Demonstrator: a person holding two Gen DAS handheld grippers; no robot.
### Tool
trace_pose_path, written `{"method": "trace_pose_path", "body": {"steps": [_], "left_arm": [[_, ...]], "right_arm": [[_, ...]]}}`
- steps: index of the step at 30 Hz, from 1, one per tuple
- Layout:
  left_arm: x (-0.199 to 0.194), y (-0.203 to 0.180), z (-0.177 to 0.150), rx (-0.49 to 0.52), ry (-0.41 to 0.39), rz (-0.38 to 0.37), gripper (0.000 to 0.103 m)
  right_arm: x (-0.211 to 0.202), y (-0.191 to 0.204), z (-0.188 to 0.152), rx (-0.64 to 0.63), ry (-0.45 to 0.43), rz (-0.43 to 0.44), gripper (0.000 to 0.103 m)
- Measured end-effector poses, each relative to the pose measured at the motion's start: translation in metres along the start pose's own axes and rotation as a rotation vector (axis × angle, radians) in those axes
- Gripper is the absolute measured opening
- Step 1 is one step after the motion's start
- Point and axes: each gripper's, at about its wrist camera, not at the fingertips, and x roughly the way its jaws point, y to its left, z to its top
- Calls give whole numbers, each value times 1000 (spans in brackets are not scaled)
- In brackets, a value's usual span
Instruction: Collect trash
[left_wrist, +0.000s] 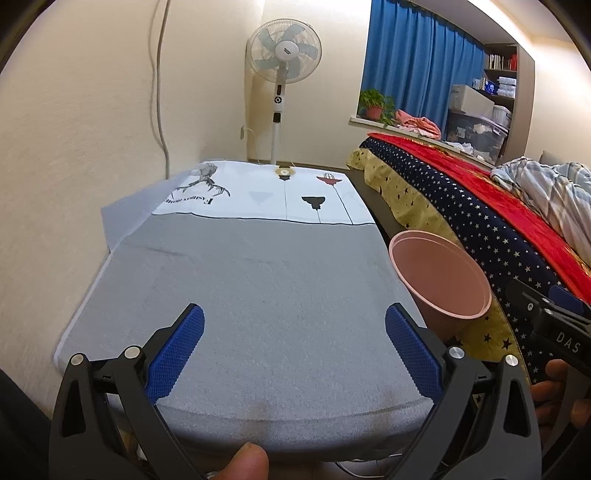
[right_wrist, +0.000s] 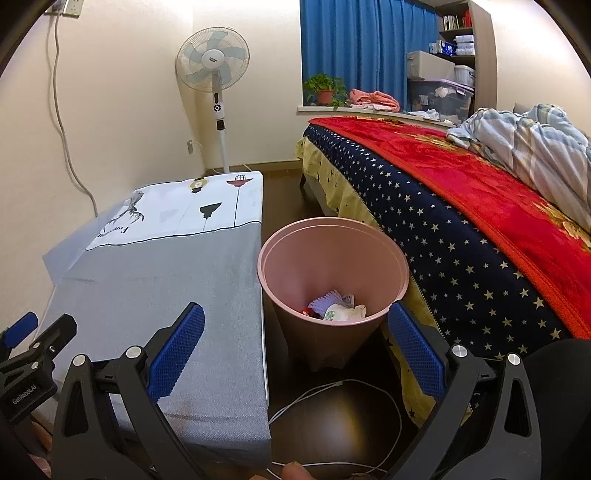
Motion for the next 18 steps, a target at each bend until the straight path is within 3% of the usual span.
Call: {"method": "trace_pose_path", "body": {"steps": [18], "left_arm": [[-2, 1, -1, -21, -21, 18, 95]], "right_arm": [[2, 2, -1, -6, -1, 0, 98]]}}
